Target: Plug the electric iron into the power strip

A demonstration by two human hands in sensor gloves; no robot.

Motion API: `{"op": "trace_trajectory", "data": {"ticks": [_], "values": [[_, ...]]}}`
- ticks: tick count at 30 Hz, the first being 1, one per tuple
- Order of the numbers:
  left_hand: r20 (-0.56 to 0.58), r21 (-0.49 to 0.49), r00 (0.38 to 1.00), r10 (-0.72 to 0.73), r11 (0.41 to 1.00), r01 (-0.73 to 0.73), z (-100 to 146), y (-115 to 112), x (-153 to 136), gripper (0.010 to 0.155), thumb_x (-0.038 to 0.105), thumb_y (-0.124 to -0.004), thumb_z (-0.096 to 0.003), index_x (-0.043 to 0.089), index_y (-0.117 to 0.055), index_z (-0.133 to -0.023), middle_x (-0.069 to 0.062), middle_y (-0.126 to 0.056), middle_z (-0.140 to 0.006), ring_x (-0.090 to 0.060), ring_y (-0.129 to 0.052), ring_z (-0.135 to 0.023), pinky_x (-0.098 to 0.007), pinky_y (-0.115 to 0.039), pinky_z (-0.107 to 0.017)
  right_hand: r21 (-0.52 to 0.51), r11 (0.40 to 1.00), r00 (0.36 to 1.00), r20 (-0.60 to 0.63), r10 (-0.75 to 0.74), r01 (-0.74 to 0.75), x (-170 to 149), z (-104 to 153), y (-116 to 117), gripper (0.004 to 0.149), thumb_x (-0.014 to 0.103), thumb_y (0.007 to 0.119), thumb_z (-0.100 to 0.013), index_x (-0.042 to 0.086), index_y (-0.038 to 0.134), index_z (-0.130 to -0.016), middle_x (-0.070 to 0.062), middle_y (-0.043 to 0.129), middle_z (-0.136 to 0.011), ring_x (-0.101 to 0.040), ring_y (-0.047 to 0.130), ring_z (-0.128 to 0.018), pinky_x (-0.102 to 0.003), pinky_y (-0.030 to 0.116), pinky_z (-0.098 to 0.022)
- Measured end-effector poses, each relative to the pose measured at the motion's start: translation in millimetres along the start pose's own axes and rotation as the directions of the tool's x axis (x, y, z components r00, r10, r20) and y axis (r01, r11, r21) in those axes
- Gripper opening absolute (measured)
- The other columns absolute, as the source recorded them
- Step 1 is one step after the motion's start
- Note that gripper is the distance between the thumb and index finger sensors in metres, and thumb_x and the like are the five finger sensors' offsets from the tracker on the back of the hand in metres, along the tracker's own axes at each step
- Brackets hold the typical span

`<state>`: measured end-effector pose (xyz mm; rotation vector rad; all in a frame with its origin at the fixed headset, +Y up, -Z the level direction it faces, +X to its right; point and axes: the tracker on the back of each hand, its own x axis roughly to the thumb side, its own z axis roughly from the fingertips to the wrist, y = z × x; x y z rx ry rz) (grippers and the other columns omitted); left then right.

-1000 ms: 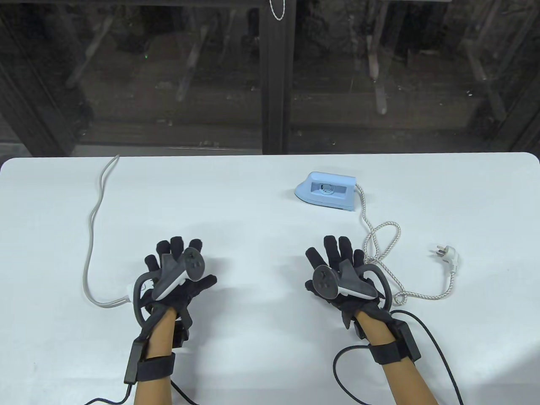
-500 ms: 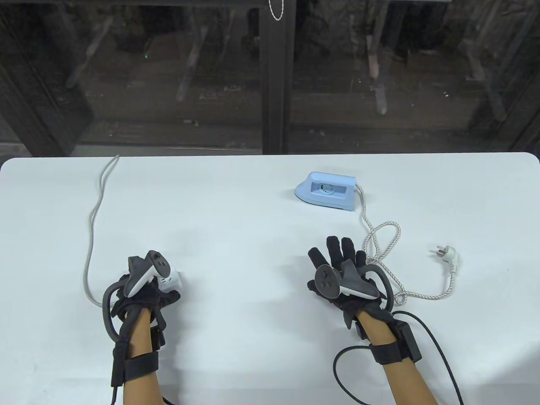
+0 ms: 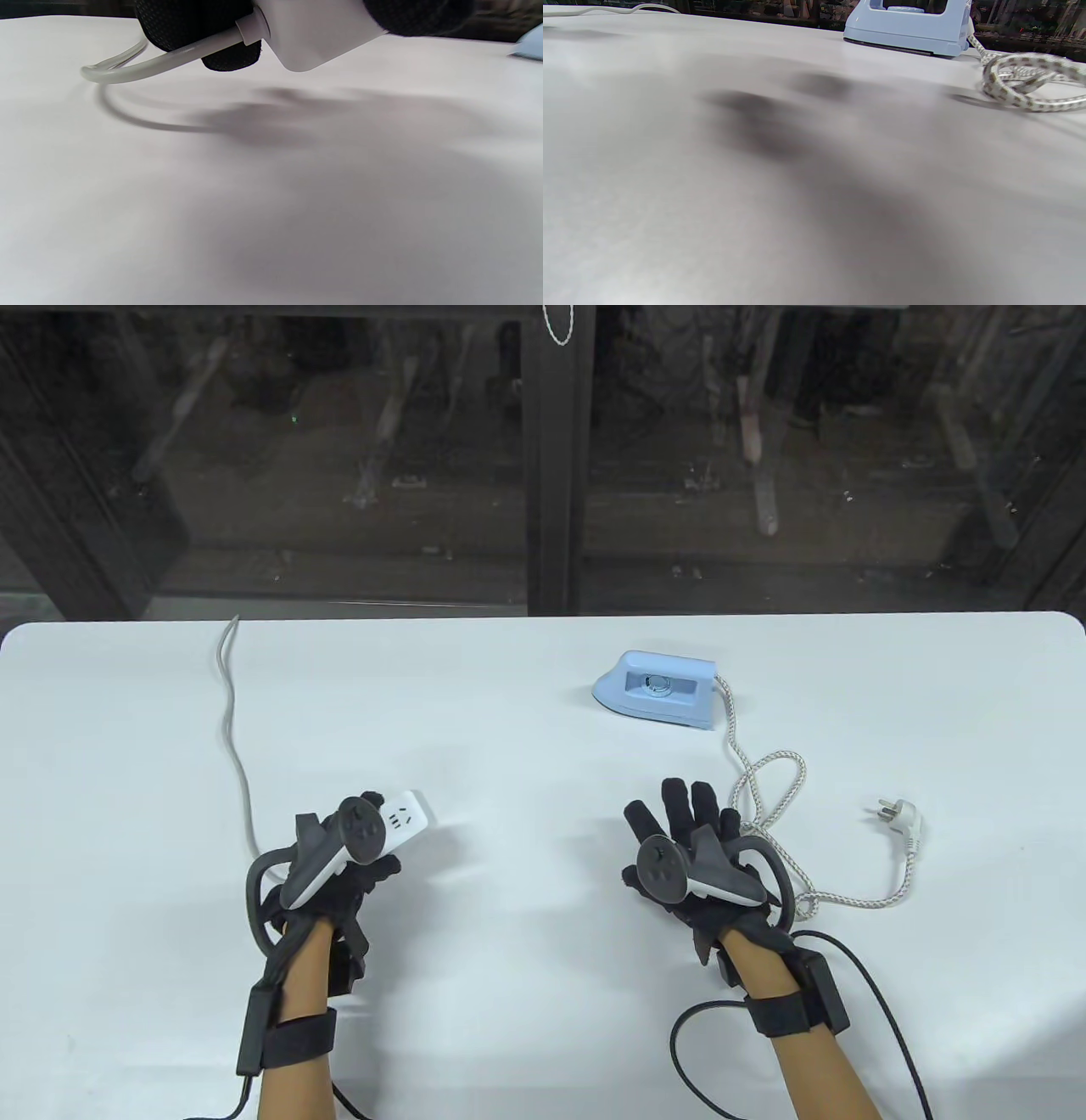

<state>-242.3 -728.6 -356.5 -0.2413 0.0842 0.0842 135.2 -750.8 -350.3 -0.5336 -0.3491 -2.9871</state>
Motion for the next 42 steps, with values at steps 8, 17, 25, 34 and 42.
{"op": "trace_trajectory", "data": {"ticks": [8, 17, 25, 34, 42], "values": [[0.278, 0.013, 0.959, 0.064, 0.997, -0.07, 7, 3, 59, 0.087, 0.045, -0.075, -0.0473, 0.024, -0.019, -0.111, -0.008, -0.048, -0.118, -0.023, -0.081, -0.095, -0.045, -0.073, -0.079, 0.001, 1.0, 1.0, -0.012, 0.002, -0.002, -2, 1, 0, 0.075, 0.055, 0.046, -0.057, 0.027, -0.001, -0.109, -0.029, -0.015, -0.111, -0.06, -0.003, -0.098, -0.078, 0.024, -0.069], [0.365, -0.023, 0.922, -0.132, 0.988, 0.15, 0, -30, 104, 0.081, 0.05, -0.079, -0.0409, 0.032, -0.035, -0.107, 0.002, -0.062, -0.116, -0.021, -0.092, -0.085, -0.041, -0.08, -0.074, -0.001, 1.0, 0.999, -0.039, -0.015, 0.015, -11, 3, -1, 0.076, 0.054, 0.046, -0.057, 0.026, -0.002, -0.109, -0.029, -0.015, -0.111, -0.059, -0.004, -0.098, -0.077, 0.024, -0.069], [0.369, -0.007, 0.906, -0.205, 0.975, 0.224, 0, -37, 112, 0.075, 0.054, -0.075, -0.0394, 0.041, -0.043, -0.106, 0.007, -0.069, -0.114, -0.019, -0.088, -0.085, -0.043, -0.076, -0.075, -0.05, 0.997, 0.99, -0.122, -0.069, 0.063, -38, 7, -22, 0.076, 0.054, 0.046, -0.057, 0.026, 0.0, -0.11, -0.029, -0.014, -0.112, -0.059, -0.003, -0.098, -0.077, 0.024, -0.07], [0.363, -0.025, 0.913, -0.183, 0.978, 0.206, -1, -37, 111, 0.074, 0.055, -0.074, -0.039, 0.043, -0.045, -0.106, 0.006, -0.07, -0.114, -0.018, -0.087, -0.085, -0.043, -0.076, -0.075, -0.081, 0.987, 0.863, -0.48, -0.159, 0.137, -142, 13, -40, 0.075, 0.052, 0.05, -0.058, 0.026, 0.004, -0.11, -0.032, -0.01, -0.113, -0.064, 0.003, -0.098, -0.077, 0.028, -0.07], [0.361, -0.043, 0.917, -0.168, 0.98, 0.196, -1, -37, 109, 0.074, 0.055, -0.074, -0.0395, 0.043, -0.045, -0.106, 0.009, -0.068, -0.114, -0.018, -0.085, -0.085, -0.043, -0.075, -0.075, 0.072, 0.968, 0.664, -0.739, -0.11, 0.242, -220, 14, -13, 0.076, 0.05, 0.051, -0.058, 0.027, -0.003, -0.107, -0.039, -0.011, -0.109, -0.072, 0.01, -0.095, -0.08, 0.036, -0.067]]}}
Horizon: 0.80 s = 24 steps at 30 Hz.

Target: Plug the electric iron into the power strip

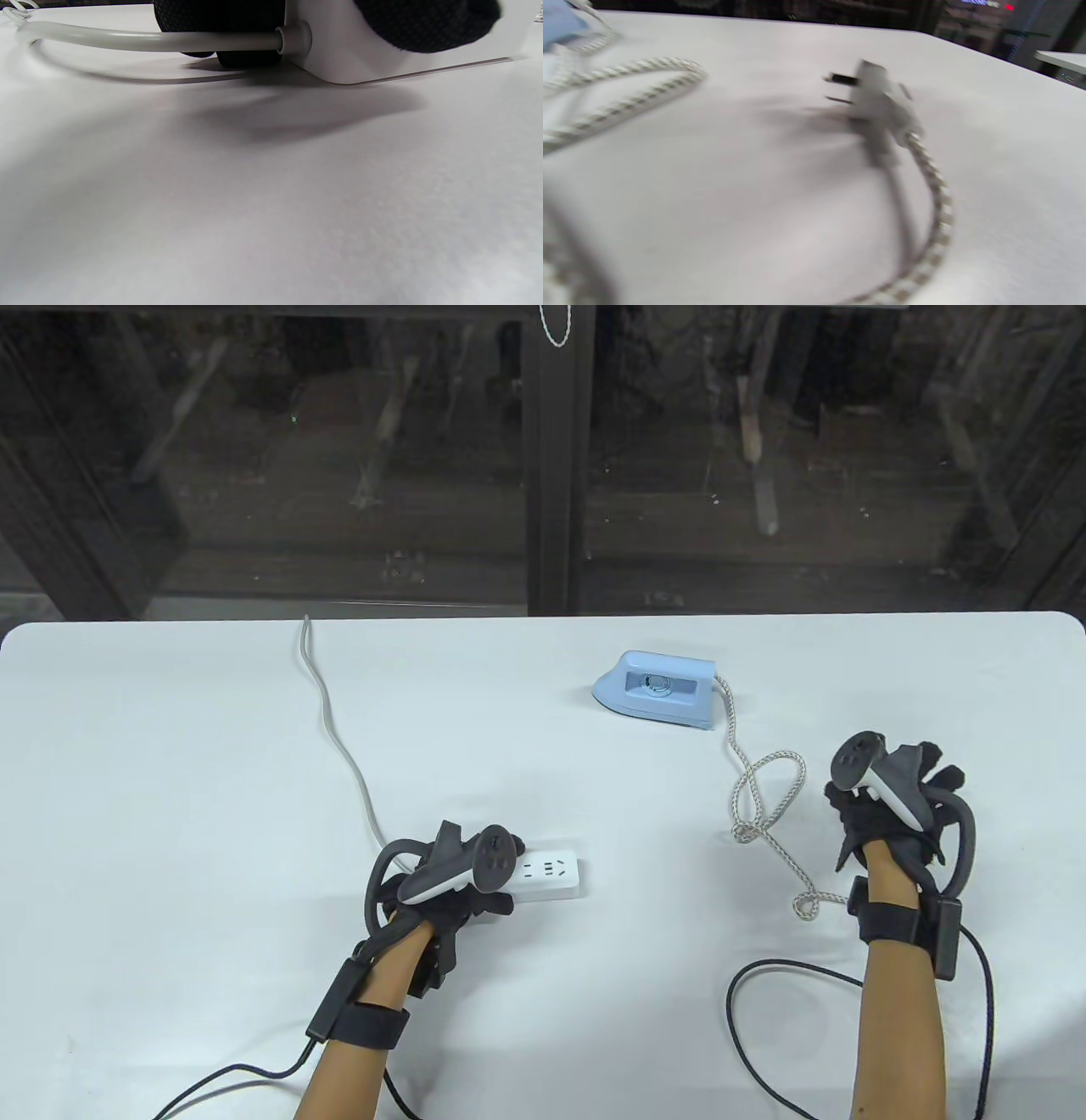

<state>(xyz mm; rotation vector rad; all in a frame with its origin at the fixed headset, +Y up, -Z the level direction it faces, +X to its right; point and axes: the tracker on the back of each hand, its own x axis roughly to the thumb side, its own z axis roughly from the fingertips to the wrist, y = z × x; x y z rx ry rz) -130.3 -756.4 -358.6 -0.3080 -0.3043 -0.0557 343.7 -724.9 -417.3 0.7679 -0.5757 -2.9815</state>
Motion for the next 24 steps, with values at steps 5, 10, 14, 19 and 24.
{"op": "trace_trajectory", "data": {"ticks": [5, 10, 14, 19, 24], "values": [[0.001, -0.003, 1.0, 0.006, 1.0, -0.006, 0, 0, -1, 0.074, 0.055, -0.074, -0.0396, 0.044, -0.044, -0.106, 0.009, -0.068, -0.114, -0.018, -0.085, -0.085, -0.043, -0.075, -0.075, 0.185, 0.983, 0.993, -0.12, 0.012, 0.01, -20, -19, 18, 0.078, 0.051, 0.051, -0.058, 0.028, -0.006, -0.104, -0.042, -0.008, -0.108, -0.074, 0.025, -0.096, -0.078, 0.05, -0.066], [-0.002, -0.002, 1.0, 0.004, 1.0, -0.004, 0, 0, 0, 0.074, 0.055, -0.073, -0.0397, 0.044, -0.044, -0.106, 0.009, -0.068, -0.114, -0.018, -0.085, -0.085, -0.043, -0.074, -0.075, 0.203, 0.979, 0.991, -0.128, 0.026, 0.0, -22, -27, 33, 0.076, 0.039, 0.059, -0.059, 0.032, -0.002, -0.103, -0.03, 0.029, -0.117, -0.061, 0.054, -0.096, -0.063, 0.064, -0.067], [-0.005, -0.005, 1.0, 0.004, 1.0, -0.004, 0, 0, 0, 0.074, 0.055, -0.073, -0.0398, 0.044, -0.044, -0.106, 0.009, -0.067, -0.114, -0.018, -0.084, -0.086, -0.043, -0.074, -0.075, 0.09, 0.977, 0.974, -0.097, 0.202, -0.194, -21, -28, 28, 0.078, 0.026, 0.067, -0.058, 0.029, 0.005, -0.105, -0.016, 0.057, -0.11, -0.037, 0.078, -0.087, -0.046, 0.077, -0.061], [-0.005, -0.004, 1.0, 0.004, 1.0, -0.004, 0, 0, -1, 0.074, 0.055, -0.073, -0.0399, 0.044, -0.044, -0.106, 0.009, -0.067, -0.114, -0.018, -0.084, -0.086, -0.043, -0.074, -0.075, -0.08, 0.997, 0.999, -0.032, -0.005, 0.003, -18, -20, 14, 0.087, 0.025, 0.078, -0.052, 0.008, 0.014, -0.109, -0.015, 0.076, -0.095, -0.027, 0.091, -0.073, -0.041, 0.085, -0.054], [-0.004, -0.007, 1.0, 0.011, 1.0, -0.011, 0, 0, -1, 0.074, 0.055, -0.073, -0.04, 0.044, -0.043, -0.106, 0.009, -0.066, -0.114, -0.018, -0.084, -0.086, -0.043, -0.073, -0.076, -0.071, 0.943, 0.925, 0.233, -0.301, 0.324, -4, 2, -18, 0.071, 0.022, 0.081, -0.051, 0.012, 0.043, -0.11, -0.014, 0.068, -0.089, -0.027, 0.089, -0.073, -0.044, 0.086, -0.055]]}}
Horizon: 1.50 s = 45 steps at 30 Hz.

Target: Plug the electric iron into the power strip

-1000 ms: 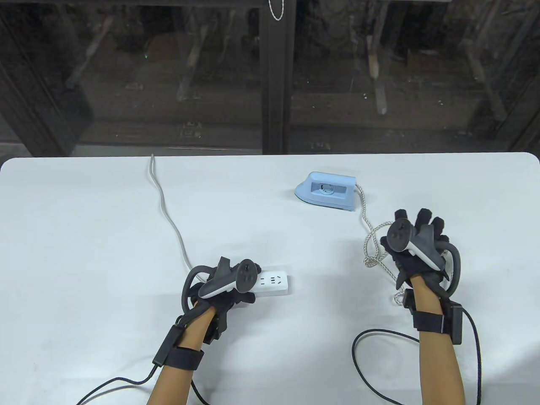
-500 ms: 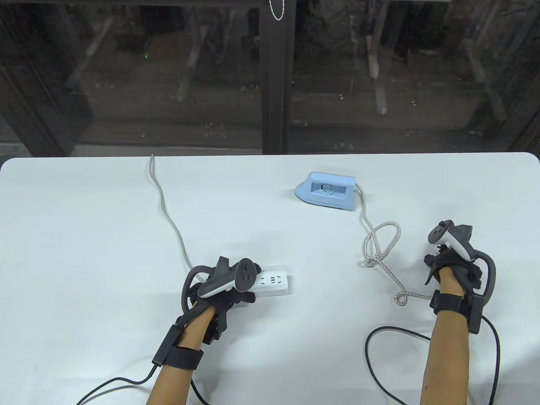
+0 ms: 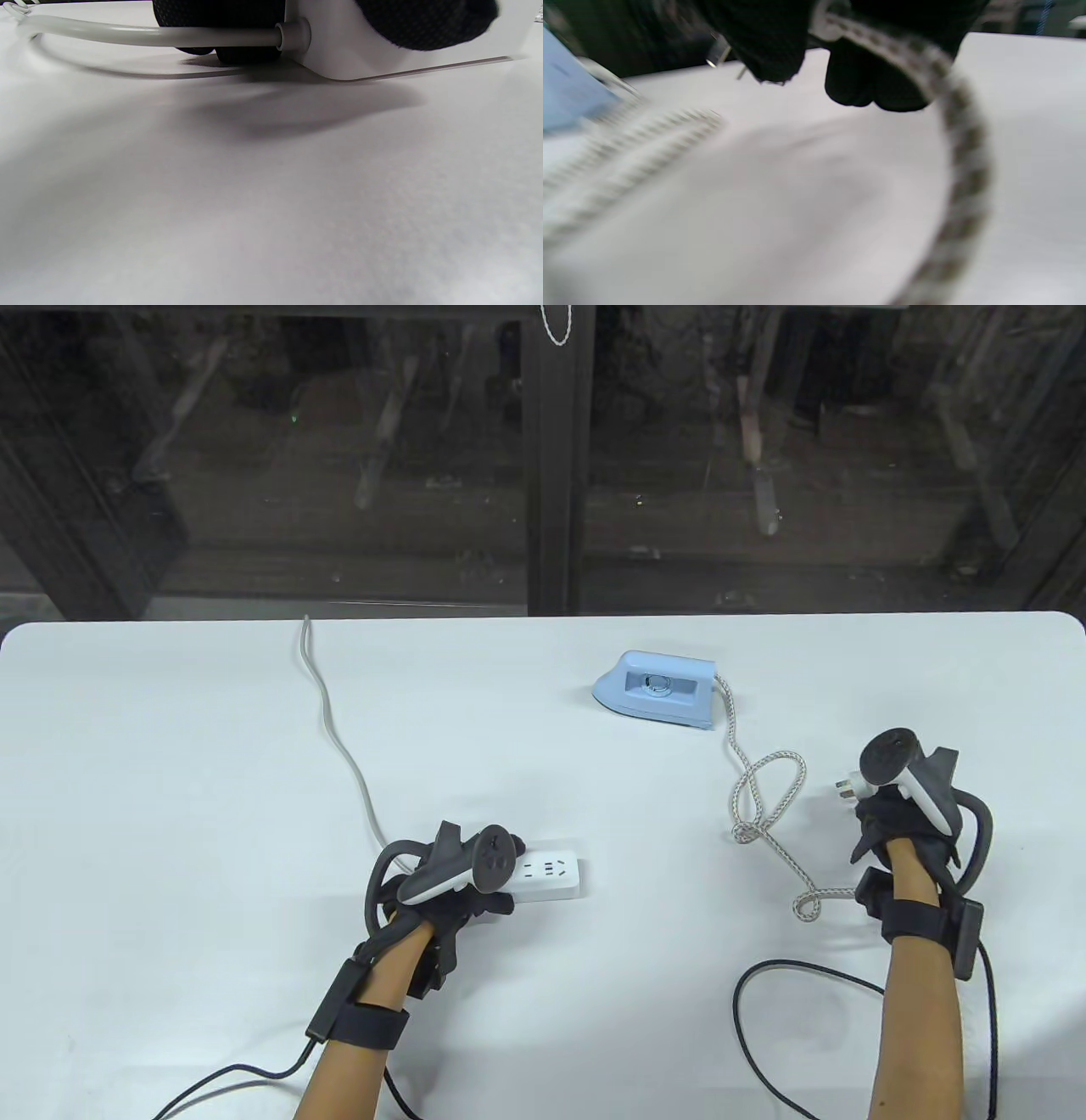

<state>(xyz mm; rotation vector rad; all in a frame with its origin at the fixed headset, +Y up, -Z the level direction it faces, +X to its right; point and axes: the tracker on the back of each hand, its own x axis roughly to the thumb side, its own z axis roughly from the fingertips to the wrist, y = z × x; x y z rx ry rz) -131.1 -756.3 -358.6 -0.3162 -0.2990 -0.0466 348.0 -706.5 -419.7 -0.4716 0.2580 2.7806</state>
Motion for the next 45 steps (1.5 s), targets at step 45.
{"op": "trace_trajectory", "data": {"ticks": [45], "values": [[-0.006, 0.004, 1.0, 0.01, 1.0, -0.01, 1, -2, 0, 0.074, 0.056, -0.073, -0.0401, 0.045, -0.042, -0.106, 0.006, -0.065, -0.115, -0.019, -0.082, -0.087, -0.045, -0.072, -0.076, 0.102, 0.939, 0.666, 0.73, 0.153, -0.328, 235, 117, 125, 0.058, 0.037, 0.076, -0.048, 0.035, 0.058, -0.103, -0.013, 0.068, -0.111, -0.041, 0.078, -0.095, -0.062, 0.067, -0.067]]}}
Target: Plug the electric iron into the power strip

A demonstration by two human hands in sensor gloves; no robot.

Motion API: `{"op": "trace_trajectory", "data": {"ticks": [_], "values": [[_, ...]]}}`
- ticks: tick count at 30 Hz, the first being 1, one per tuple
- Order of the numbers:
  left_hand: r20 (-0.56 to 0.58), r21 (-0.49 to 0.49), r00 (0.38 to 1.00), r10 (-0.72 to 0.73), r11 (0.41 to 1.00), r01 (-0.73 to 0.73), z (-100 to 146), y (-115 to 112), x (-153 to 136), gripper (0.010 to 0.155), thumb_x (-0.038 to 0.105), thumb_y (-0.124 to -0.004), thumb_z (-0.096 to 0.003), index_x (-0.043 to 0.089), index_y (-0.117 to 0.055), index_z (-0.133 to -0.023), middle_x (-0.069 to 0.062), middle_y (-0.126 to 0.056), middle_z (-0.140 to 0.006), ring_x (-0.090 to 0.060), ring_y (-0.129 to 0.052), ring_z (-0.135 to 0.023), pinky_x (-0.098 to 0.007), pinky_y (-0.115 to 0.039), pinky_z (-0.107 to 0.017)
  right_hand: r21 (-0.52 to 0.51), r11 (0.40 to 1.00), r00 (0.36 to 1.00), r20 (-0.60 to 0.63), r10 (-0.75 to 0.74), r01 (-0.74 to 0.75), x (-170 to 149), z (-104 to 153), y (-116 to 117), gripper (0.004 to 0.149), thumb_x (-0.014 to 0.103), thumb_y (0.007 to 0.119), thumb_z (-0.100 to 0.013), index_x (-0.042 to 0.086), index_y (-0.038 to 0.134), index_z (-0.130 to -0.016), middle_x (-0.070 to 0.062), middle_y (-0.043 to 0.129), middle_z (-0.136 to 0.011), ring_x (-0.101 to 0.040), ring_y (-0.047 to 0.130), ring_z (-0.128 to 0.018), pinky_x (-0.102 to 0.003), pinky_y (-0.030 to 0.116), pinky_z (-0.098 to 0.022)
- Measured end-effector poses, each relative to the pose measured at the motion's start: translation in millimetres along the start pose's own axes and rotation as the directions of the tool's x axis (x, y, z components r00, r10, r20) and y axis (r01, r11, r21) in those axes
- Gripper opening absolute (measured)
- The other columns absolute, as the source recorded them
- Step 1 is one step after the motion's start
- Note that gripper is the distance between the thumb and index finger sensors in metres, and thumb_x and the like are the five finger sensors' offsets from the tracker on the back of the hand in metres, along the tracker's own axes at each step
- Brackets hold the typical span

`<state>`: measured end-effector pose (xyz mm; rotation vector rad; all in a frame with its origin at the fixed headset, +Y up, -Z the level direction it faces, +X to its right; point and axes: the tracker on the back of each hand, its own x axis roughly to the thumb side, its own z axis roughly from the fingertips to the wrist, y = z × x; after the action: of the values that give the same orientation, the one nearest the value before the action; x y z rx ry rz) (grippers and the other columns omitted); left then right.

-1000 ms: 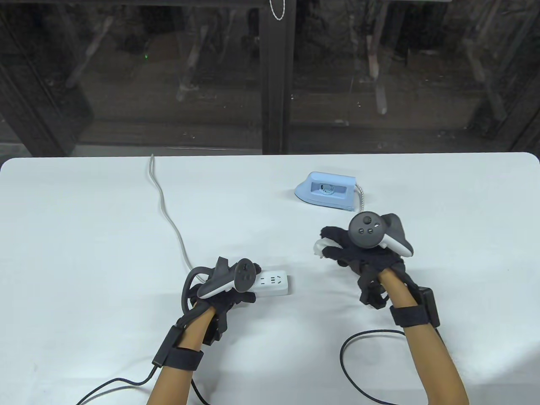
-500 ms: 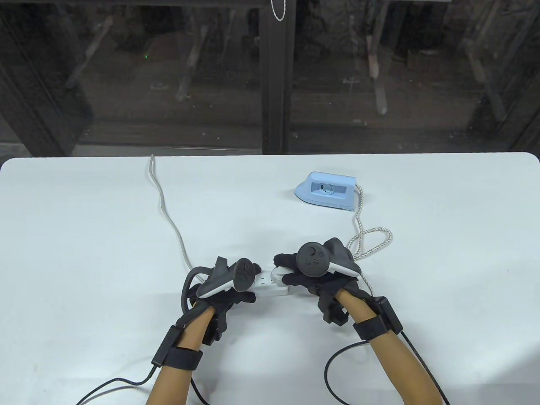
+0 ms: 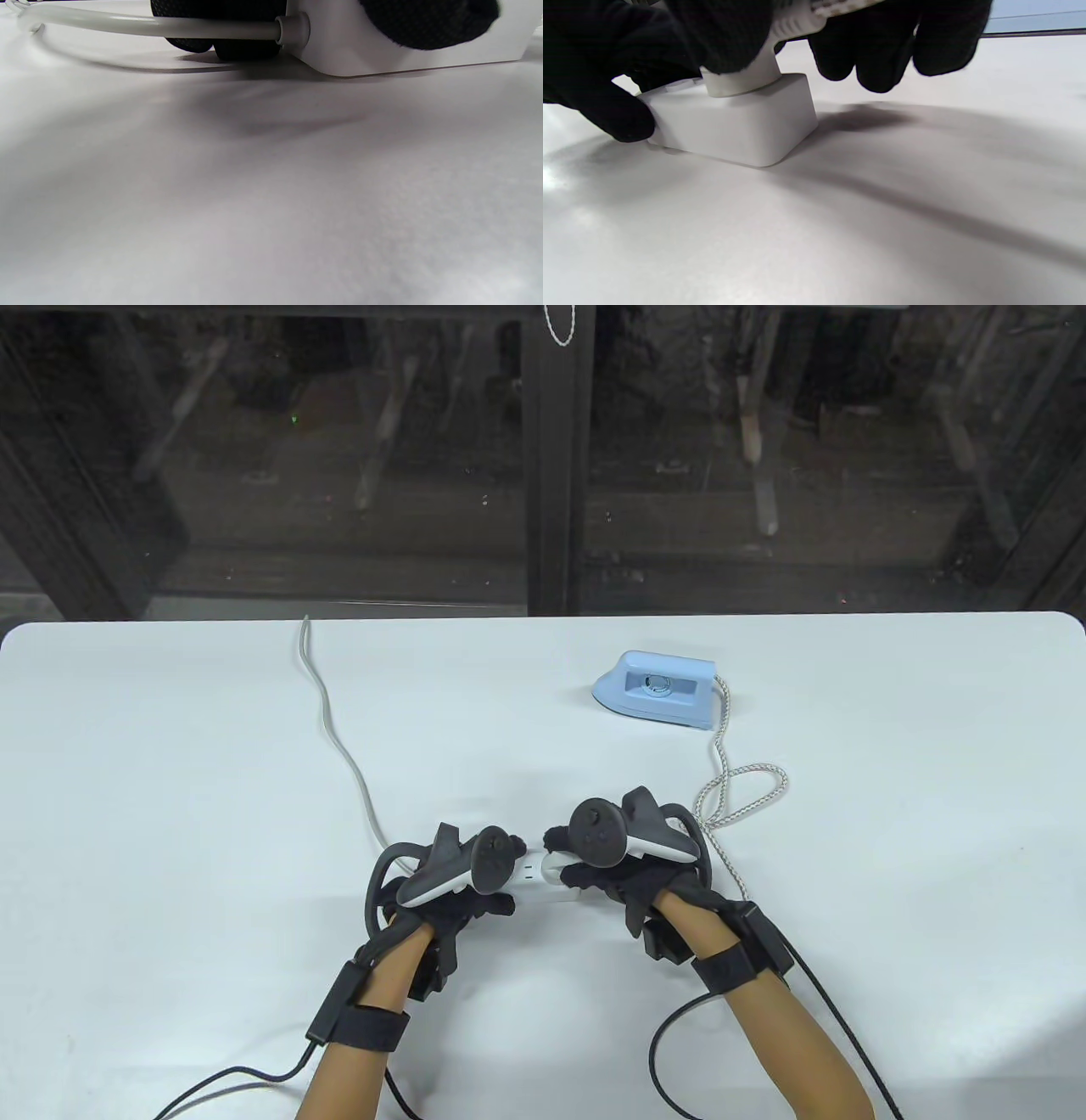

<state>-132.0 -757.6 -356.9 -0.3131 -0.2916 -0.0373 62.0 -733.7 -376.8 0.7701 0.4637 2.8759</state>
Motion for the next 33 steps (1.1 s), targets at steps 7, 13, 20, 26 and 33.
{"op": "trace_trajectory", "data": {"ticks": [7, 13, 20, 26, 33], "values": [[0.0, -0.035, 1.0, -0.016, 0.999, 0.016, 2, 0, 2, 0.074, 0.055, -0.071, -0.0425, 0.044, -0.039, -0.108, 0.004, -0.06, -0.118, -0.02, -0.079, -0.091, -0.048, -0.069, -0.079, -0.016, 0.999, 1.0, 0.007, 0.028, -0.028, 1, 5, 5, 0.058, 0.038, 0.072, -0.051, 0.034, 0.053, -0.105, -0.014, 0.066, -0.111, -0.041, 0.076, -0.095, -0.061, 0.066, -0.068], [-0.03, -0.048, 0.999, -0.028, 0.998, 0.027, 13, 8, -4, 0.079, 0.06, -0.067, -0.0422, 0.041, -0.033, -0.111, 0.002, -0.048, -0.123, -0.029, -0.059, -0.111, -0.054, -0.059, -0.083, -0.01, 0.995, 0.995, 0.016, 0.103, -0.102, -6, 18, -5, 0.073, 0.049, 0.062, -0.052, 0.029, 0.029, -0.113, -0.023, 0.035, -0.121, -0.052, 0.046, -0.106, -0.067, 0.054, -0.071], [-0.225, 0.126, 0.967, 0.117, 0.988, -0.091, 34, 28, -46, 0.079, 0.064, -0.051, -0.0437, 0.043, -0.017, -0.111, 0.003, -0.011, -0.125, -0.034, -0.01, -0.116, -0.061, -0.024, -0.086, -0.262, 0.955, 0.988, -0.106, 0.114, -0.138, -41, 60, -49, 0.072, 0.053, 0.052, -0.054, 0.029, 0.022, -0.114, -0.022, 0.015, -0.122, -0.052, 0.019, -0.108, -0.074, 0.037, -0.072], [-0.356, 0.155, 0.932, 0.075, 0.988, -0.02, 46, 26, -74, 0.081, 0.068, -0.043, -0.0418, 0.046, -0.002, -0.107, 0.004, 0.013, -0.118, -0.032, 0.013, -0.108, -0.061, -0.005, -0.081, -0.309, 0.913, 0.932, -0.322, 0.163, -0.266, -82, 93, -59, 0.073, 0.055, 0.048, -0.054, 0.03, 0.016, -0.114, -0.023, 0.0, -0.12, -0.054, 0.003, -0.103, -0.078, 0.025, -0.069], [-0.395, 0.118, 0.912, 0.108, 0.991, -0.066, 50, 16, -92, 0.08, 0.069, -0.04, -0.0415, 0.046, 0.002, -0.106, 0.004, 0.017, -0.116, -0.032, 0.017, -0.106, -0.061, -0.002, -0.08, -0.257, 0.941, 0.887, -0.453, 0.085, -0.221, -125, 113, -40, 0.074, 0.057, 0.046, -0.055, 0.03, 0.01, -0.113, -0.025, -0.008, -0.117, -0.056, -0.004, -0.1, -0.079, 0.019, -0.067]]}}
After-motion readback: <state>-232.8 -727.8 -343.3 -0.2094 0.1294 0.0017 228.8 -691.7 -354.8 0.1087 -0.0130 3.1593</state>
